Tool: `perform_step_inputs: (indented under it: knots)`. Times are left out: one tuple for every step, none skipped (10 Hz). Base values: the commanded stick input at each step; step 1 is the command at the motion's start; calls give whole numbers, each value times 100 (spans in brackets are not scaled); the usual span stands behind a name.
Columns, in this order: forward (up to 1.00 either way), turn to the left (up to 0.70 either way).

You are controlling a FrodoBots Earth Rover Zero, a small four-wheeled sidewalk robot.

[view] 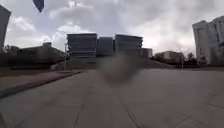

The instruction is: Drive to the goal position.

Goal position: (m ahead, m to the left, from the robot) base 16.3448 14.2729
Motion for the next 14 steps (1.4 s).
perform_step_inputs:
  knots:
    - [70, 0]
    - [70, 0]
    - [70, 0]
    - [70, 0]
    - [70, 0]
    - [70, 0]
    - [70, 0]
    - [70, 0]
    - [70, 1]
    - [70, 2]
    - [70, 2]
    - [70, 2]
    - [70, 2]
    - [70, 1]
